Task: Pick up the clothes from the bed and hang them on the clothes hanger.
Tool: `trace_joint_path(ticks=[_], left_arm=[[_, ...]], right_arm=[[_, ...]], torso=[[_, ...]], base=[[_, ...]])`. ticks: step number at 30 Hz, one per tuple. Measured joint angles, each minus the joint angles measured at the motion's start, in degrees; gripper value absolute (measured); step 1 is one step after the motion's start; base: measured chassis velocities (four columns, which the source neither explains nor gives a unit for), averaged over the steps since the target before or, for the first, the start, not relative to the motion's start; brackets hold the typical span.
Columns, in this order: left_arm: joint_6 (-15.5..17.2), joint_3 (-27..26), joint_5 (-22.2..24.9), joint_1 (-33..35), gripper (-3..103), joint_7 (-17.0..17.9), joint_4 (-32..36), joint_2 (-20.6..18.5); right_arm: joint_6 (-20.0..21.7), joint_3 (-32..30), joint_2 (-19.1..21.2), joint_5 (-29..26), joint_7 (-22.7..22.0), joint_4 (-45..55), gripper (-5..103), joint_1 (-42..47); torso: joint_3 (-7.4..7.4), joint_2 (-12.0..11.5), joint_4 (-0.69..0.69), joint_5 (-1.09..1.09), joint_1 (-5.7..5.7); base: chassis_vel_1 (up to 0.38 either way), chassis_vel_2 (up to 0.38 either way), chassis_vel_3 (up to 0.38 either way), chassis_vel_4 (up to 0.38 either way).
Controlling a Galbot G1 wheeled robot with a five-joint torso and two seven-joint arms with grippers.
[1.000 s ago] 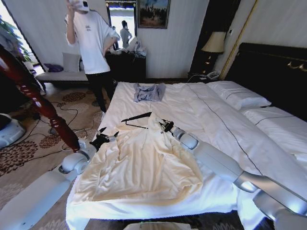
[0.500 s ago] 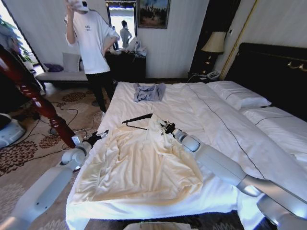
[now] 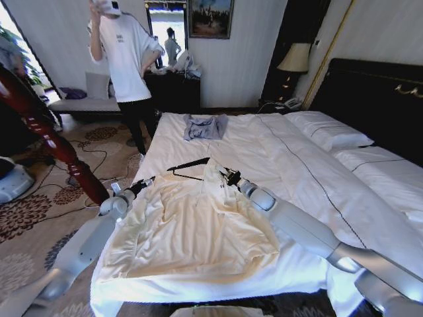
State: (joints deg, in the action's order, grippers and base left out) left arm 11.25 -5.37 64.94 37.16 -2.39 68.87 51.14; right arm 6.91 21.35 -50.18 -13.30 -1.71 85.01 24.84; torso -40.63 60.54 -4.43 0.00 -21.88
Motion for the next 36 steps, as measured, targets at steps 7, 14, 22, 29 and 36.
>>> trace_joint_path(ticks=[7, 14, 22, 29, 36], left_arm=[[-0.32, 1.98, -1.68, -2.63, 80, -1.17, -4.77, 3.06], [-0.65, 4.23, -2.67, -5.22, 70, -2.04, -8.65, 5.14], [-1.59, 6.07, -3.10, -8.33, 53, -2.16, -12.12, 7.11], [-2.57, 7.68, -5.45, -9.33, 26, -2.90, -14.23, 7.32], [-2.73, 7.38, -5.58, -8.86, 5, -2.91, -13.96, 7.30]], right_arm=[[0.09, 0.04, -0.23, -0.33, -0.02, -0.11, 22, -0.07], [0.15, 0.20, -0.19, -0.79, -0.04, 0.08, 22, -0.36], [0.17, 0.06, -0.20, -1.01, -0.07, -0.05, 22, -0.33], [0.17, 0.00, -0.21, -1.14, -0.06, -0.38, 22, -0.20], [0.19, 0.37, -0.25, -1.24, -0.07, -0.32, 22, -0.19]], torso=[[-0.01, 0.00, -0.04, 0.00, -0.01], [0.00, 0.00, -0.02, 0.00, 0.00], [0.00, 0.00, -0.02, 0.01, 0.00], [0.00, 0.00, -0.02, 0.00, 0.00], [0.00, 0.00, -0.02, -0.01, 0.00]], base=[[0.000, 0.000, 0.000, 0.000], [0.000, 0.000, 0.000, 0.000], [0.000, 0.000, 0.000, 0.000], [0.000, 0.000, 0.000, 0.000], [0.000, 0.000, 0.000, 0.000]])
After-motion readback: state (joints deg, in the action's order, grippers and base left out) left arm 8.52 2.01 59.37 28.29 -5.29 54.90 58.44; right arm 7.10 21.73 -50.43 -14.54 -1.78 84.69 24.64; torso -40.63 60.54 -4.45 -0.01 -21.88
